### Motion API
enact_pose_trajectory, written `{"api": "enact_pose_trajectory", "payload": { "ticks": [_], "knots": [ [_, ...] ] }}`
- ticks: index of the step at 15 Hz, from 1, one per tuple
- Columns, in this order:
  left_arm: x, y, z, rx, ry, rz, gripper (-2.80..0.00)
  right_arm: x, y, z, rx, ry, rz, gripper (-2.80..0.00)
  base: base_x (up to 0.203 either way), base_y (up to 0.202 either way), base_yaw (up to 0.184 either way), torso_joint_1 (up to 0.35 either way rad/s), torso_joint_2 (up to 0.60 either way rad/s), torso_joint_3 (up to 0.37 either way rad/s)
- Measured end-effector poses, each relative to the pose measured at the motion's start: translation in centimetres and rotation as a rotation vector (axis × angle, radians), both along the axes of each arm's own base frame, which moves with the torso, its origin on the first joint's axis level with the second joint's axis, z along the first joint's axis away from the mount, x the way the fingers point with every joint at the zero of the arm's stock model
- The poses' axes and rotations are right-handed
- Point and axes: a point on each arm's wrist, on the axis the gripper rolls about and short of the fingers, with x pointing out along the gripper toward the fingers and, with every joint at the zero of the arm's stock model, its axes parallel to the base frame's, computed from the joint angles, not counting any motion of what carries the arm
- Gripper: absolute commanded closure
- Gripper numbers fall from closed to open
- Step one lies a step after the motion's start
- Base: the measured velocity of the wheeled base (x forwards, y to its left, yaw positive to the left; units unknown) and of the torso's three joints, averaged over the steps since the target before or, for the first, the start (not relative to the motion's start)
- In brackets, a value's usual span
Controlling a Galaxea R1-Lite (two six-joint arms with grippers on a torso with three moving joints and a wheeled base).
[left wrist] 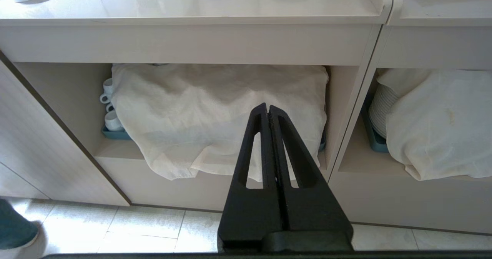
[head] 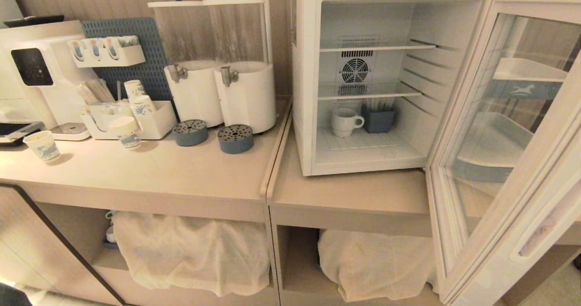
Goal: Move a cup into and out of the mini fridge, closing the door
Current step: Take the ceramic cup out of the freezer
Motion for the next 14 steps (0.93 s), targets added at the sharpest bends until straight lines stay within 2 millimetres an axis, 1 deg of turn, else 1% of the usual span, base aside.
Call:
{"api": "enact_pose_trajectory", "payload": {
  "ticks": [7, 8, 12, 14],
  "knots": [
    [0.01, 0.00, -0.01, -0.006, 0.000, -0.001, 0.00, 0.00, 0.00, 0.00, 0.000, 0.000, 0.000, 0.00, 0.000, 0.000, 0.000, 0.000, 0.00, 0.000],
    [0.01, 0.00, -0.01, -0.007, -0.001, 0.000, 0.00, 0.00, 0.00, 0.00, 0.000, 0.000, 0.000, 0.00, -0.092, 0.000, 0.000, 0.002, 0.01, 0.006],
    [0.02, 0.00, -0.03, -0.011, -0.001, 0.000, 0.00, 0.00, 0.00, 0.00, 0.000, 0.000, 0.000, 0.00, -0.189, 0.000, 0.000, 0.005, 0.00, 0.004],
    [0.07, 0.00, 0.09, -0.013, -0.021, -0.001, 0.00, 0.00, 0.00, -0.01, 0.000, 0.001, 0.000, 0.00, -0.133, 0.000, 0.000, 0.001, 0.00, 0.005]
  ]
}}
